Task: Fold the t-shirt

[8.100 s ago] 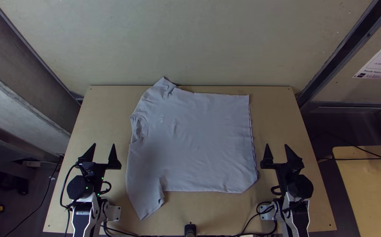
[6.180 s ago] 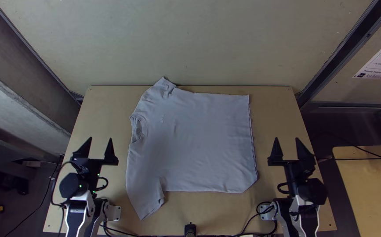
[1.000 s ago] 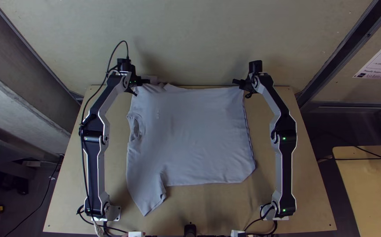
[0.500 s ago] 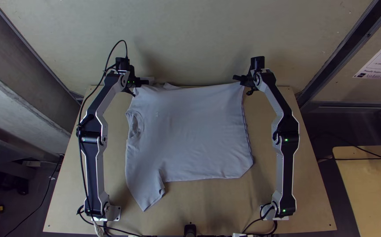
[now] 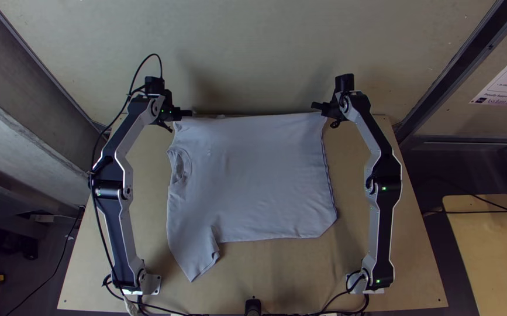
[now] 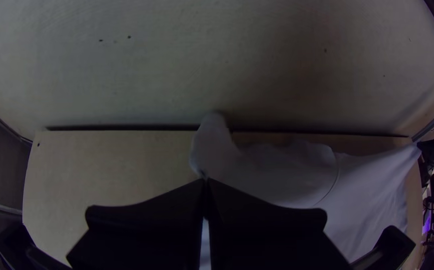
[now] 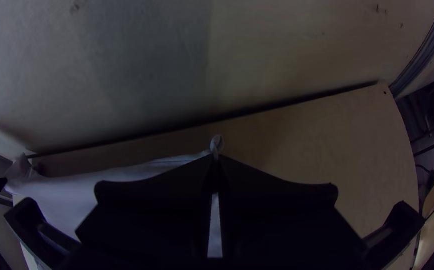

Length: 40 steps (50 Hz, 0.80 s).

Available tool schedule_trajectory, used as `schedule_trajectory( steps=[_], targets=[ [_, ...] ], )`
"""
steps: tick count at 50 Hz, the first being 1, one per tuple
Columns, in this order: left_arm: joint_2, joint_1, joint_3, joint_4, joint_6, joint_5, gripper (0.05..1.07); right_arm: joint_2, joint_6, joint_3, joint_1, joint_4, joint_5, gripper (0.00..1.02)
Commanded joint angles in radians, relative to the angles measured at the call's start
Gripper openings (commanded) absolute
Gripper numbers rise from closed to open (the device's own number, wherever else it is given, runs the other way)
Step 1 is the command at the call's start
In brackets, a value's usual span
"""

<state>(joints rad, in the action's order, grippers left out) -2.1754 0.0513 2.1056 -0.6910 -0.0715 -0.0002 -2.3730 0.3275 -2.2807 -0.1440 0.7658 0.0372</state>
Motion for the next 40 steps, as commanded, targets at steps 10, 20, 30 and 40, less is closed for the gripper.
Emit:
schedule_trajectory(
  steps=[10,20,30,40],
  targets=[
    [0.155,-0.005,-0.187,0.033,-0.011,0.005,0.08,0.092,-0.015,0.098,-0.006,0.055,0.015,0.03],
    [0.264,0.005,-0.364,0.094,-0.011,0.005,0.08,0.152,-0.015,0.188,-0.022,0.055,0.032,0.03],
    [0.347,0.001,-0.515,0.133,-0.011,0.005,0.08,0.201,-0.01,0.299,-0.054,0.053,0.063,0.03],
    [0.42,-0.001,-0.645,0.185,-0.01,0.006,0.08,0.274,-0.008,0.44,-0.085,0.012,0.092,0.03]
  ],
)
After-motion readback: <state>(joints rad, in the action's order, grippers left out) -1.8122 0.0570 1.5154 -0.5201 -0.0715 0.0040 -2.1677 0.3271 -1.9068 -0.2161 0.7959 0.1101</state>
